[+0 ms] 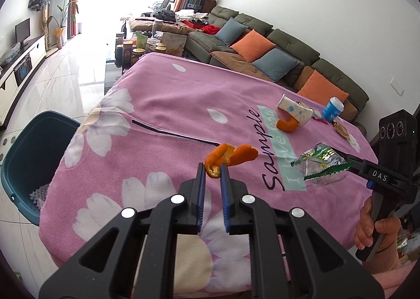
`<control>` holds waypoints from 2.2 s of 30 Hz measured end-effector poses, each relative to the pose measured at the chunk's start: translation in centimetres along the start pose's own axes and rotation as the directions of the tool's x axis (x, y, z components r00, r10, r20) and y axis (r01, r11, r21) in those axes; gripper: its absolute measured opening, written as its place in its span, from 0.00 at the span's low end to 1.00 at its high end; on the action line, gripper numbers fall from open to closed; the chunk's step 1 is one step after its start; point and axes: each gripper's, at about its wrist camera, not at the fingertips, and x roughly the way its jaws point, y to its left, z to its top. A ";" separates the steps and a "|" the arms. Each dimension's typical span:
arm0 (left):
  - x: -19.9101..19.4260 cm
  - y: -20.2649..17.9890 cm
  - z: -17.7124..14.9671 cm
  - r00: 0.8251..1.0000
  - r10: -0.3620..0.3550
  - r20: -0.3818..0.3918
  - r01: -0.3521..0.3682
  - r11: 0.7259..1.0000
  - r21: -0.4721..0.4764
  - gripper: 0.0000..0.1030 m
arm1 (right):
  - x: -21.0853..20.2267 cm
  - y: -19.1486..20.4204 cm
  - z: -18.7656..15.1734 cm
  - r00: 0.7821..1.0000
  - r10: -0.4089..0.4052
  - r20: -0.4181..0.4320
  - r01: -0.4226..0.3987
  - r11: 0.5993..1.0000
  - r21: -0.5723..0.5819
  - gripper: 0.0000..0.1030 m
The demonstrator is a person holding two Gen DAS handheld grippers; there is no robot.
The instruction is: Collect trash
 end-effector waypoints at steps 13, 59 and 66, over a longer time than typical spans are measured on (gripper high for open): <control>-1.5 1.5 0.0 0.999 0.036 0.033 -0.035 0.999 -0.017 0.11 | 2.0 1.6 0.3 0.999 0.040 -0.029 -0.040 0.999 -0.021 0.02; -5.9 6.9 -0.2 0.977 0.180 0.110 -0.166 0.978 -0.128 0.11 | 7.0 6.7 2.1 0.983 0.157 -0.099 -0.165 0.983 -0.078 0.02; -6.5 7.9 -0.2 0.972 0.202 0.120 -0.184 0.972 -0.147 0.11 | 8.1 7.9 2.5 0.978 0.173 -0.119 -0.184 0.979 -0.089 0.02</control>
